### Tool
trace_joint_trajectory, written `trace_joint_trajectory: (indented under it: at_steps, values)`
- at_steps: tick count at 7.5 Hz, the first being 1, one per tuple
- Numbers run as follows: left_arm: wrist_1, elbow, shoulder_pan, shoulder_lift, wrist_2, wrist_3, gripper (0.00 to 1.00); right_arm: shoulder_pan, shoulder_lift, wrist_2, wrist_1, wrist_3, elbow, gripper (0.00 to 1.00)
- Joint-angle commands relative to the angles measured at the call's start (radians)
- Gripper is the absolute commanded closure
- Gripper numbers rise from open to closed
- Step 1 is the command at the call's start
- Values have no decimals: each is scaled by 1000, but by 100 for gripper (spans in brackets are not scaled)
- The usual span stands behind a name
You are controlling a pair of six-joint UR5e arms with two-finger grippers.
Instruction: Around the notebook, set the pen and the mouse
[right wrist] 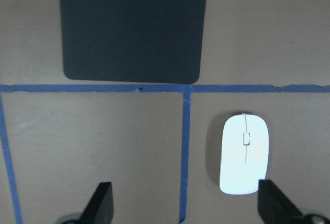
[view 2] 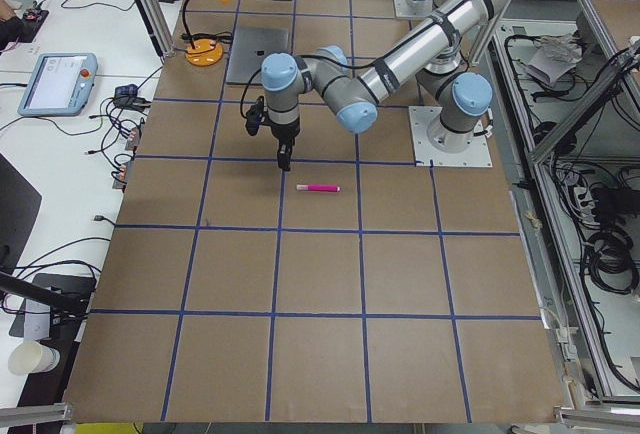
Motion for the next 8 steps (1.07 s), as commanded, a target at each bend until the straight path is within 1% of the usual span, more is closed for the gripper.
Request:
trace_joint_trajectory:
  at_steps: [1, 2, 3, 4, 5, 6, 7, 8]
  values:
    - [106, -101, 50, -79, 2, 93, 2, -116, 40, -1, -267, -173, 187, 0]
    - [106, -109, 54, -86, 2, 98, 2, -136, 63, -1, -312, -179, 218, 0]
    - [106, -115, 64, -93, -1, 91, 8, -143, 78, -1, -314, -206, 219, 0]
    - [108, -115, 64, -93, -1, 87, 60, -152, 82, -4, -316, -217, 219, 0]
    - [103, -115, 65, -89, 1, 90, 89, -152, 82, -29, -317, -218, 223, 0]
    - [103, -115, 65, -81, 1, 90, 100, -152, 98, -68, -317, -218, 221, 0]
    - [101, -115, 65, -75, 1, 90, 100, -152, 130, -90, -319, -218, 216, 0]
    - [100, -117, 65, -75, 1, 90, 100, -152, 140, -89, -323, -217, 221, 0]
